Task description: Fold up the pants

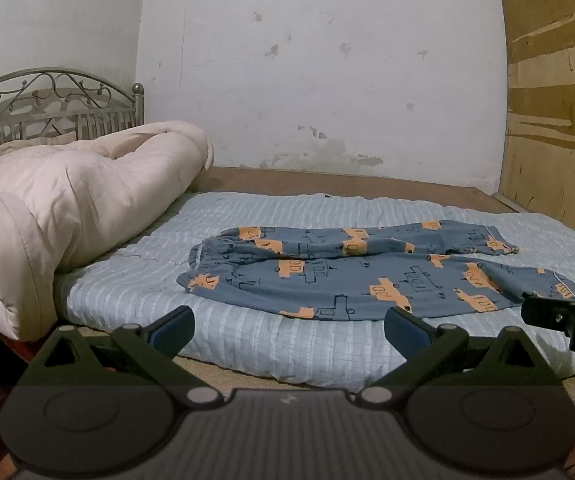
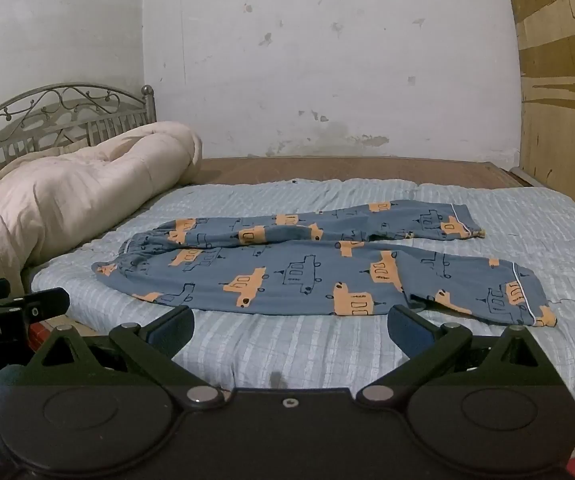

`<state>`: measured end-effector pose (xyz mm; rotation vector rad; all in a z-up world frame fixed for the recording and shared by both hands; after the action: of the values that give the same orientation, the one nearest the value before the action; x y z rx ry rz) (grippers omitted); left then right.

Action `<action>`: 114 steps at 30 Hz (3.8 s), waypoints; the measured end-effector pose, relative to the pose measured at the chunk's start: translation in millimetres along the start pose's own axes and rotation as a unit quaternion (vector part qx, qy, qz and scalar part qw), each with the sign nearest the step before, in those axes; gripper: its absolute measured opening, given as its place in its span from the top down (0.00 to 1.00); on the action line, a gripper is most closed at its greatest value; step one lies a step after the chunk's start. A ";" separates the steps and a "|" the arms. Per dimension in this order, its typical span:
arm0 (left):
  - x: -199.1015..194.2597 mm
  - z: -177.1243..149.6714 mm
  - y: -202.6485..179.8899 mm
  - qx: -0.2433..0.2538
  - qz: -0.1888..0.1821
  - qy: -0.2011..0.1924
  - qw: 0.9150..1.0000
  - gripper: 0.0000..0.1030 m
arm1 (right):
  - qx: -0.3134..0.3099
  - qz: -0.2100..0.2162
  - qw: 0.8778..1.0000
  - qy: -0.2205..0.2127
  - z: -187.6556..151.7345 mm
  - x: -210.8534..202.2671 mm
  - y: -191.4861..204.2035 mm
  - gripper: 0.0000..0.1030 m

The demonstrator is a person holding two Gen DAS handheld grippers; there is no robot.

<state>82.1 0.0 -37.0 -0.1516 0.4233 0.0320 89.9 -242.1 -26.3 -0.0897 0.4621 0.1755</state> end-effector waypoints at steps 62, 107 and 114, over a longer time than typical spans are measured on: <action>0.0 0.2 0.0 0.000 0.000 -0.002 1.000 0.01 | -0.002 0.001 1.000 0.002 -0.8 -1.3 2.5 0.01; 73.1 13.5 14.2 -0.072 -0.018 0.151 0.986 0.01 | -0.023 -0.013 0.996 0.088 16.7 54.7 -0.7 0.01; 109.3 36.9 14.9 -0.057 -0.013 0.164 0.985 0.01 | -0.015 -0.013 0.995 0.093 31.7 84.3 -8.3 0.01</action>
<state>195.7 20.3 -50.8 -0.2769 0.7491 0.0062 179.5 -233.8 -35.7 -0.1427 0.6442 0.1497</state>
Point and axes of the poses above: each gripper's, at about its wrist camera, not at the fingertips, and x roughly the way its jaws point, y to its left, z to its top, the point moved 9 cm from there along x, roughly the way its jaws point, and after that the axes turned 8 degrees about -x, right-handed, at the moved point
